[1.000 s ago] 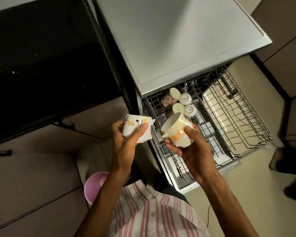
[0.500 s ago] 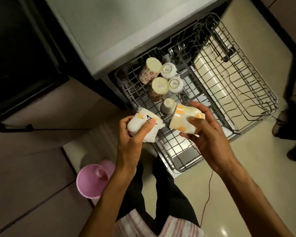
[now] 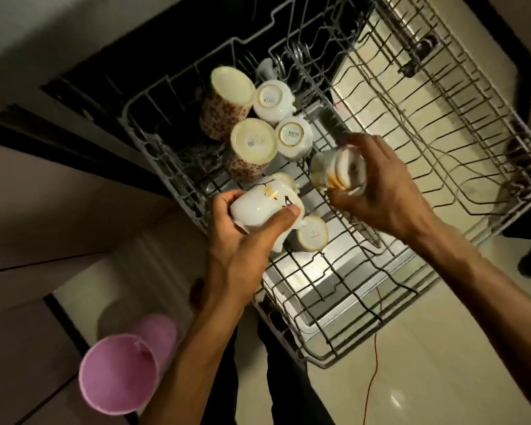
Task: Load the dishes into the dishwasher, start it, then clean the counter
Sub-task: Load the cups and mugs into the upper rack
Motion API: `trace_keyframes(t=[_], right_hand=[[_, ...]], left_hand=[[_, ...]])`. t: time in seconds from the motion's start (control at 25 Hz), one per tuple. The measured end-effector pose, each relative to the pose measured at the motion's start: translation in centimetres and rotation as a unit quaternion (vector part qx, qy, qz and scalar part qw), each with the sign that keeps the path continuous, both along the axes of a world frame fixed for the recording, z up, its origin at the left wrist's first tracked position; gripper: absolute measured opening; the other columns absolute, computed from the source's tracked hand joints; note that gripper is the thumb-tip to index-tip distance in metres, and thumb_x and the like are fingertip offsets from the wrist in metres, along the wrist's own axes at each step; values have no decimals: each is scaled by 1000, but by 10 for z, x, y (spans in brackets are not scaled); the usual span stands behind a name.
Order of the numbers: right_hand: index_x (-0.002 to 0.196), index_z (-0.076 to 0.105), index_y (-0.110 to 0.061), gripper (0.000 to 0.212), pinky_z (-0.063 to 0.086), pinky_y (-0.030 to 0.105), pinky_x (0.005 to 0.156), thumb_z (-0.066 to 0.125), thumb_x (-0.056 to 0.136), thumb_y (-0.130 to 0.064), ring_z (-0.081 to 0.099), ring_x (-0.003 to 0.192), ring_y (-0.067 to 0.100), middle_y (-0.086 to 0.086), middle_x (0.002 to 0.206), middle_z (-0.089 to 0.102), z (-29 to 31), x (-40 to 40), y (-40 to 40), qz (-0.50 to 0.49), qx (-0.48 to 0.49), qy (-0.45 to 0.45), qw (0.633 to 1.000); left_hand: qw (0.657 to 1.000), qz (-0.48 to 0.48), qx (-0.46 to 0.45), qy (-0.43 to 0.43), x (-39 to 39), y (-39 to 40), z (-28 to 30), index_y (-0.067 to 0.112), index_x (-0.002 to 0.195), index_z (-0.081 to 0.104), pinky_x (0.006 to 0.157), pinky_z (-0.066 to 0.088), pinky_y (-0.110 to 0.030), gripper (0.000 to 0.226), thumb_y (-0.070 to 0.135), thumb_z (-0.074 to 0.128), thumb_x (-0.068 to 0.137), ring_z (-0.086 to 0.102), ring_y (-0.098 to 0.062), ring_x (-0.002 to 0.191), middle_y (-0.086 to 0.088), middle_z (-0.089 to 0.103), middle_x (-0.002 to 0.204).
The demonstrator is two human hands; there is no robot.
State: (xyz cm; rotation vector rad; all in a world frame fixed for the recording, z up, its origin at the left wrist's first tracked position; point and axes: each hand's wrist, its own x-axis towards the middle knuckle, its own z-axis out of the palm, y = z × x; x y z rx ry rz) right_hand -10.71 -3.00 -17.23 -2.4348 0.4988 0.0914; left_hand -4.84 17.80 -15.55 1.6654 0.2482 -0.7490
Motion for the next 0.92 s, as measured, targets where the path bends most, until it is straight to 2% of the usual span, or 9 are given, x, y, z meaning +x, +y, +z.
trace_keyframes(t=[0.08,0.16,0.36,0.56,0.72,0.84,0.92], right_hand=[[137,41,-7,75,51,44,90,70,72,-31,51,113,30,17,130,49,-18,13,-15,77,-59,33,995],[139,39,-8,77,51,46,92,75,73,-26,49,118,33,17,134,47,-29,23,-25,121,-88,62,987],[140,40,-8,79,54,44,85,80,73,-19,50,113,33,17,131,46,-51,36,-28,188,-106,87,973],[140,40,-13,78,52,36,83,79,74,-20,49,110,26,12,129,44,-63,41,-22,192,-100,98,971],[138,39,-13,77,52,37,84,80,73,-21,50,109,25,10,127,46,-64,42,-21,169,-81,94,978],[140,37,-14,77,46,29,80,79,75,-19,47,105,19,10,128,45,-66,41,-20,156,-80,100,979],[142,35,-13,78,47,30,84,77,76,-16,48,110,22,11,131,44,-68,38,-19,148,-78,101,981]], left_hand=[[1000,0,4,4,-1,-1,-12,28,111,53,68,56,-23,67,40,85,53,69,-10,89,3,68,108],[1000,-6,6,8,-4,-1,-19,29,112,53,68,57,-26,68,41,85,53,69,-10,87,4,67,108],[1000,-4,11,6,-10,0,-23,27,114,53,64,57,-26,67,38,87,58,69,-6,81,6,66,106],[1000,-4,23,0,-7,-1,-26,29,111,54,64,58,-29,66,42,85,55,69,-7,81,7,67,104],[1000,-7,26,3,-7,-4,-27,29,111,54,65,59,-31,64,43,83,55,70,-8,80,8,67,101],[1000,-11,19,6,-9,-6,-26,27,111,54,62,56,-25,64,41,84,56,69,-6,78,7,67,102],[1000,-17,17,11,-11,-7,-25,27,111,54,61,55,-23,67,40,88,55,69,-5,77,8,67,100]])
